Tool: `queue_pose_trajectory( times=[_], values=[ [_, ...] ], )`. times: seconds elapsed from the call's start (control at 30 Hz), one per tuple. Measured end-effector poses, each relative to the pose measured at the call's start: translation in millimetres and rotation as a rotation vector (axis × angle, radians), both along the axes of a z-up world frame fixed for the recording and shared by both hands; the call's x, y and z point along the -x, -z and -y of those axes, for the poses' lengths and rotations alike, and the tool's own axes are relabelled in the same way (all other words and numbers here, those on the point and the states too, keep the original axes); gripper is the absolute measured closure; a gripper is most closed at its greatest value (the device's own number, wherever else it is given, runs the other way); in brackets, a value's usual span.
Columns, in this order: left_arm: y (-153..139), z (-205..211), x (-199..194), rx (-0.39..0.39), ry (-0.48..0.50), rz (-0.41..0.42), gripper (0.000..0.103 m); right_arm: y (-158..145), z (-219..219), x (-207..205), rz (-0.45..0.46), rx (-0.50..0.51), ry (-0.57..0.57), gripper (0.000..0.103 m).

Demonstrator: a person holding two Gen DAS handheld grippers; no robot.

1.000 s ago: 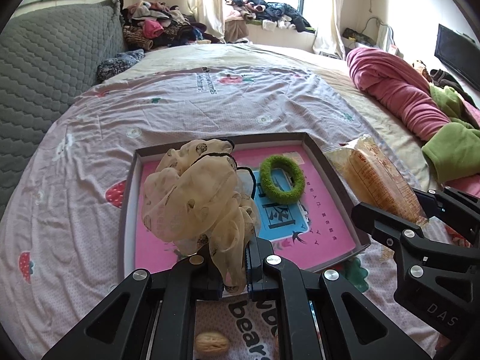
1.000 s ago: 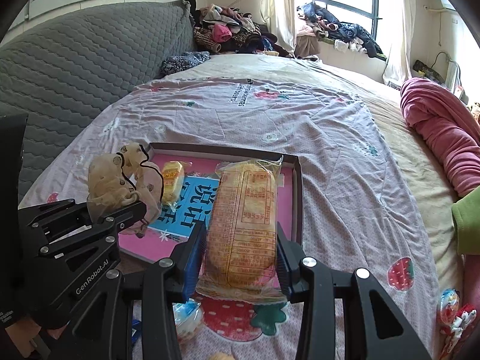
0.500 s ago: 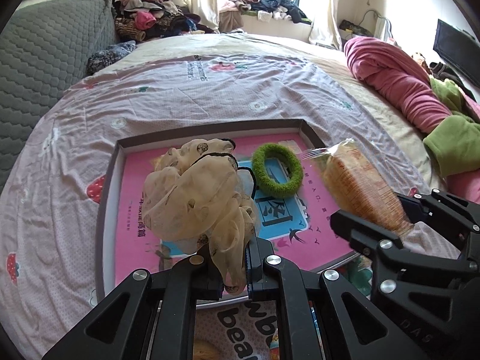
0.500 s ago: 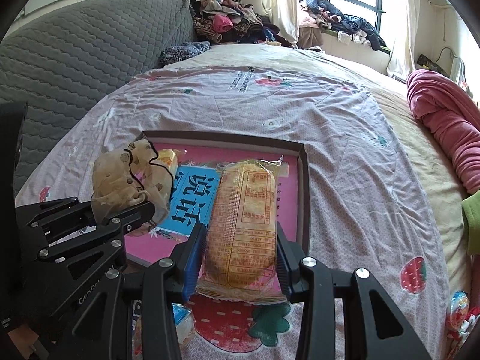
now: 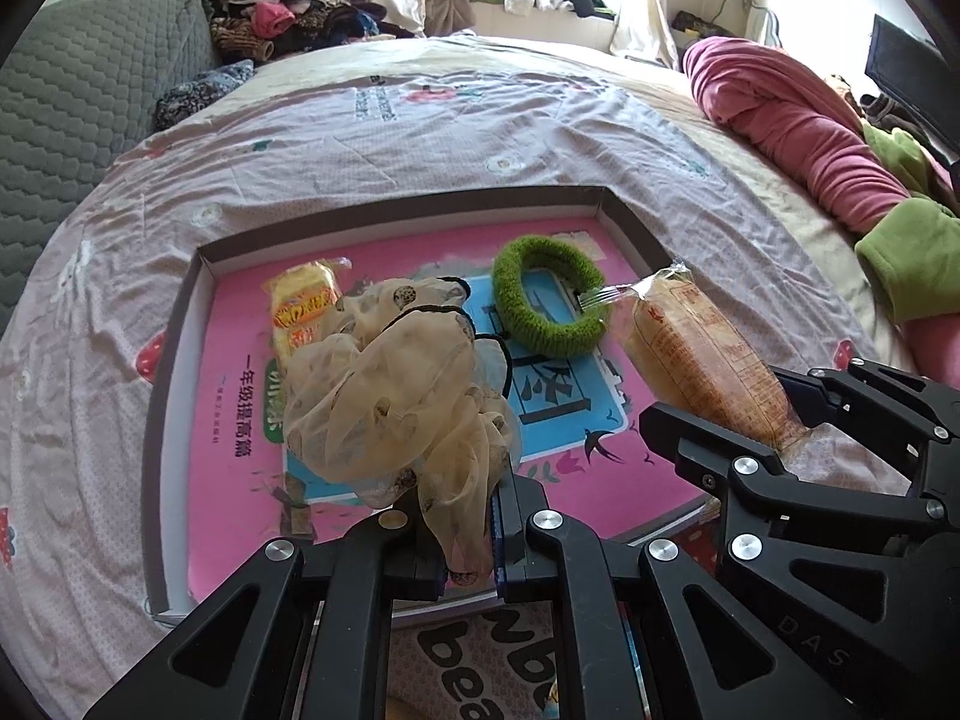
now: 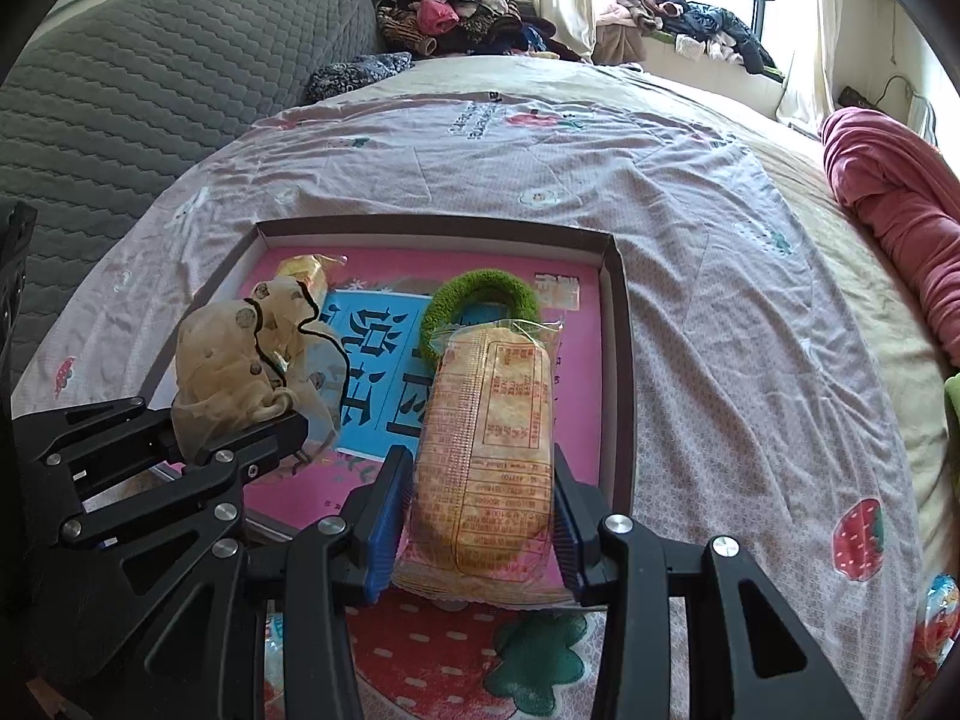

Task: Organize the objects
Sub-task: 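Lower both tools and open them to drop the bread packet and pouch onto the book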

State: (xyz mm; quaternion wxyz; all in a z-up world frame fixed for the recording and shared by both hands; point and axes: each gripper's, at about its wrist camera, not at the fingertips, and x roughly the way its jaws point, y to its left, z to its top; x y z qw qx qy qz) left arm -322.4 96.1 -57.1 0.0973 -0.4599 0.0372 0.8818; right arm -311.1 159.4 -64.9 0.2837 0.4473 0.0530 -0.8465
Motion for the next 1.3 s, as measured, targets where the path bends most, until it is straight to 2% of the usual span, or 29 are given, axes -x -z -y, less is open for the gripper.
queue_pose_trajectory(
  times=[0.37, 0.63, 0.83, 0.93, 1.0, 1.07, 1.17, 1.3],
  values=[
    [17.4, 2.8, 4.2, 0.006, -0.001, 0.035, 0.092, 20.9, 7.0, 6.7, 0.037, -0.016, -0.008, 0.06],
    [22.2, 7.5, 7.7, 0.001, -0.008, 0.054, 0.084, 32.1, 8.5, 9.7, 0.071, -0.024, -0.007, 0.06],
    [22.5, 11.7, 8.7, 0.0, -0.022, 0.056, 0.074, 35.7, 8.9, 12.3, 0.086, -0.035, -0.007, 0.06],
    [21.5, 14.0, 8.8, -0.002, -0.026, 0.055, 0.069, 36.2, 7.6, 13.2, 0.09, -0.035, 0.0, 0.06],
    [21.0, 16.4, 8.1, 0.006, -0.035, 0.055, 0.052, 36.3, 7.0, 13.8, 0.095, -0.037, 0.002, 0.059],
    [20.8, 19.0, 7.0, 0.014, -0.041, 0.061, 0.04, 36.1, 7.2, 13.4, 0.093, -0.046, 0.003, 0.059],
    [18.3, 22.8, 4.2, 0.021, -0.041, 0.054, 0.038, 34.8, 5.8, 13.2, 0.092, -0.05, 0.012, 0.057],
    [14.5, 29.8, 3.1, 0.019, -0.057, 0.055, 0.029, 31.2, 5.7, 12.3, 0.089, -0.053, 0.019, 0.046]
  ],
)
